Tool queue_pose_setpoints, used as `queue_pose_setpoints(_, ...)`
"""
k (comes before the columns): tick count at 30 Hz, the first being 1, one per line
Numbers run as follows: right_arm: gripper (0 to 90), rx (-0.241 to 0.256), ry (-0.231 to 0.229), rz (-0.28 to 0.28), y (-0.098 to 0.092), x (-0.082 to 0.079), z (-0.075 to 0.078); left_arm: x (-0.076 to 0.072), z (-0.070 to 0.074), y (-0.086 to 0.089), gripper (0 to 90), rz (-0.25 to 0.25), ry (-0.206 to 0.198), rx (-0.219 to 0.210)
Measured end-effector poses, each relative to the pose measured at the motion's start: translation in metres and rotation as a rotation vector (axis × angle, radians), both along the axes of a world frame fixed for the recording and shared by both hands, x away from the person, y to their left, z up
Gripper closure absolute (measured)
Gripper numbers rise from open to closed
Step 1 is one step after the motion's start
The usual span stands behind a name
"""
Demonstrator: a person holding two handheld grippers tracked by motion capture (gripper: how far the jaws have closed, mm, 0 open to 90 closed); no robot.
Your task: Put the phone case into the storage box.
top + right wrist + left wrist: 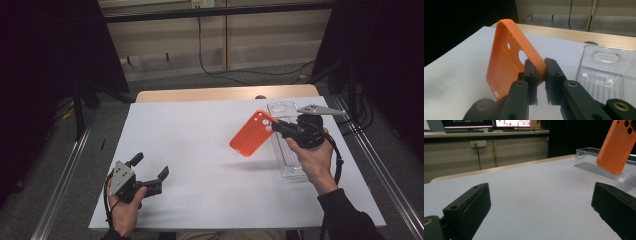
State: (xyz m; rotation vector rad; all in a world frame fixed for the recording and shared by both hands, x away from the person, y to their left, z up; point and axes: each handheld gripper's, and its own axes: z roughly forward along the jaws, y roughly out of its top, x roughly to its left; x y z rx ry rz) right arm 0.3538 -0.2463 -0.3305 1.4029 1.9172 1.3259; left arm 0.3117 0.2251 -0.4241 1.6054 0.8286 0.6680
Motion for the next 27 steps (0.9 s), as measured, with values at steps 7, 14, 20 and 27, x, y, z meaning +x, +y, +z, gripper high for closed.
queue_pose_setpoints(7,80.8,-0.021,-0.015,-0.028,-0.009,0.004,0.008,0.0,-0.001,0.0,2.6,-0.001,0.005,0.011)
queue_pose_setpoints(14,80.8,-0.028,-0.033,-0.054,-0.018,0.009,0.017,0.001,-0.001,0.001,2.8,0.003,0.005,0.018)
queue_pose_setpoints(20,80.9,-0.026,-0.036,-0.083,-0.027,0.016,0.016,0.001,-0.002,0.001,2.8,-0.001,0.004,0.019)
queue_pose_setpoints(27,80.9,-0.041,-0.051,-0.104,-0.037,0.019,0.019,0.0,-0.002,0.0,2.7,-0.001,0.005,0.011)
